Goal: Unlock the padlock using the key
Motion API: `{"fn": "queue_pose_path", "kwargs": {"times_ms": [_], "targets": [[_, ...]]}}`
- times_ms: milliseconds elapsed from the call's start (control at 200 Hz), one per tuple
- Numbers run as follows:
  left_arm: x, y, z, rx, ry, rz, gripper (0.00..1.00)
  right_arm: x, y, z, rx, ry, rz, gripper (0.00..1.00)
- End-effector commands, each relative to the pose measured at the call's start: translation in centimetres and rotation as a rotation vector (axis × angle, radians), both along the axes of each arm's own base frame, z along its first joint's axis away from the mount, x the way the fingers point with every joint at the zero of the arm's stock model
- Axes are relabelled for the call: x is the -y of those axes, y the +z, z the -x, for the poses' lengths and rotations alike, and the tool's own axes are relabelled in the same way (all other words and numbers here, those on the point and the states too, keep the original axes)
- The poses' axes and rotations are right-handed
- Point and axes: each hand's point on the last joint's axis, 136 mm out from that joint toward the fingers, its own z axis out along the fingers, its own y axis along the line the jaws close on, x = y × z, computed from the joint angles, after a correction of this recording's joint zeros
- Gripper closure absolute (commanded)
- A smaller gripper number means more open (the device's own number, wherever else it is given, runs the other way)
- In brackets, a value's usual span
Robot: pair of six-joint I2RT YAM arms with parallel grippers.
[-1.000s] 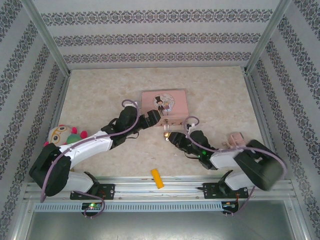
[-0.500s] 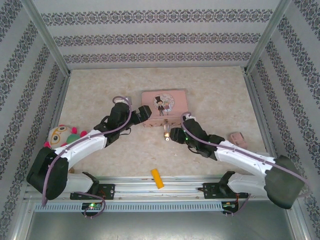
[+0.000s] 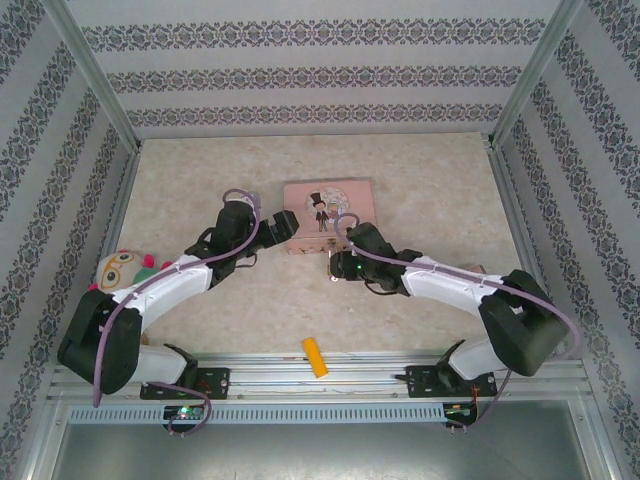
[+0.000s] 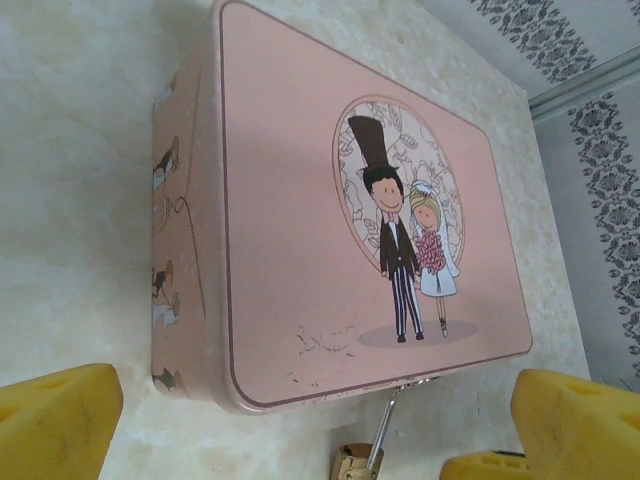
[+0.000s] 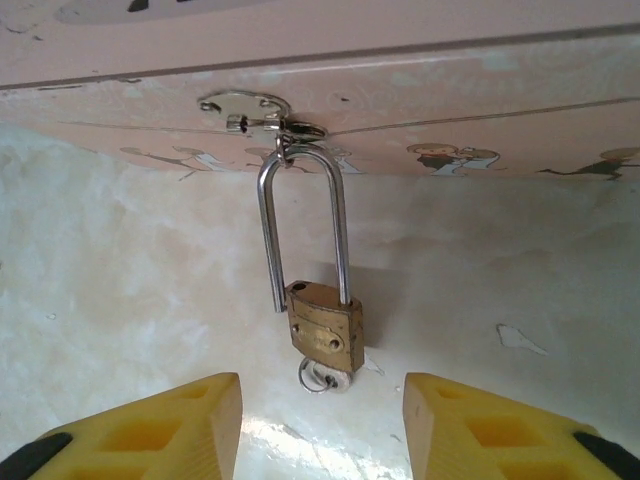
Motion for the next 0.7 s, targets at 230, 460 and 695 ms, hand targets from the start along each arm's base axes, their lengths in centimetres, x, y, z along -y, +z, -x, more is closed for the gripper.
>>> {"fn": "queue_pose_path", "kwargs": {"times_ms": [230,460,695], "targets": [[-0.3,0.3,-0.8,0.012,0.003,0.017,0.01,-1.3,-1.6,-1.0,-0.031,0.035,-0.03,0.57],[-0.4,0.0,-0.8,0.004,0.006,0.023,0.01,-1.7,-2.6,-1.6,-0.042,0.033,-0.033,0.6],[-0.6,-0.3,-0.9,-0.002,0.01,0.024,0.01,-1.9,-3.7,-2.0,-0.063,0.022,-0.05,0.67]]}}
